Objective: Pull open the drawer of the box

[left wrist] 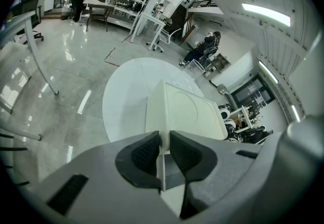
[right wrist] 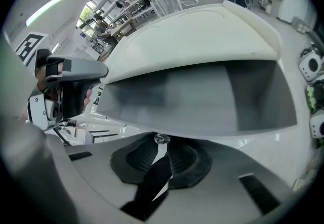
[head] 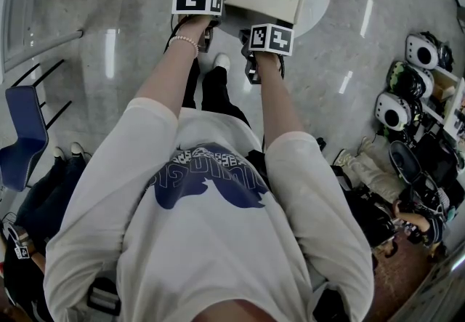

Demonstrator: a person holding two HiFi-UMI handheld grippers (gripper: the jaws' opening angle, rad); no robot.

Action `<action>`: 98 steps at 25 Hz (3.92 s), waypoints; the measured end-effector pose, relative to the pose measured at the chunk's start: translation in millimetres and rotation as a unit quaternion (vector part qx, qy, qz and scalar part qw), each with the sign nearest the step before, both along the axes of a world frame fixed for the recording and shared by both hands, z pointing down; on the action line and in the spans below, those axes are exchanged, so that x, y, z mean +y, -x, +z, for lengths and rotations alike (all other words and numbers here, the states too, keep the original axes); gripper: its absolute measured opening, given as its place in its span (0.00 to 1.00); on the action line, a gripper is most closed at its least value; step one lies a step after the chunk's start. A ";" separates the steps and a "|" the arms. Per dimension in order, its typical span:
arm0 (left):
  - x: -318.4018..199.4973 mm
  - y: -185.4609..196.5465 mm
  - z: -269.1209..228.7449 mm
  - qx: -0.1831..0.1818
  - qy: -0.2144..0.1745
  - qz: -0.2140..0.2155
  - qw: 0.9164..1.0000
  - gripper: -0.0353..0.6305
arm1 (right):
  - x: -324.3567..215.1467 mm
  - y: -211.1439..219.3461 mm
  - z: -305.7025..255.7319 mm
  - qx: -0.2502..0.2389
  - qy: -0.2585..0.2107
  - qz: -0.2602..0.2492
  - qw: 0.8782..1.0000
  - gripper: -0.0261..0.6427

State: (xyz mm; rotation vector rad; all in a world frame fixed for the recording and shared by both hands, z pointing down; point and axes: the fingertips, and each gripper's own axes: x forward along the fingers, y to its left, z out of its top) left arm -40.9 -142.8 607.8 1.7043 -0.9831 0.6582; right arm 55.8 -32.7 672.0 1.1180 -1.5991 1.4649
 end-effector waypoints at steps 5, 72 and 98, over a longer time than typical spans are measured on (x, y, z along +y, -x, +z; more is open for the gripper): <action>-0.2 -0.1 0.1 0.000 0.001 0.000 1.000 0.16 | 4.9 0.7 0.2 -0.001 0.001 -0.002 1.000 0.12; -0.2 -1.2 1.6 -0.004 0.005 0.000 1.000 0.16 | 53.0 7.3 13.9 -0.012 0.027 -0.018 0.999 0.11; -4.0 2.9 -32.1 0.038 -0.052 -0.031 0.997 0.17 | 37.8 -59.3 -109.6 -0.093 -0.121 0.080 0.985 0.23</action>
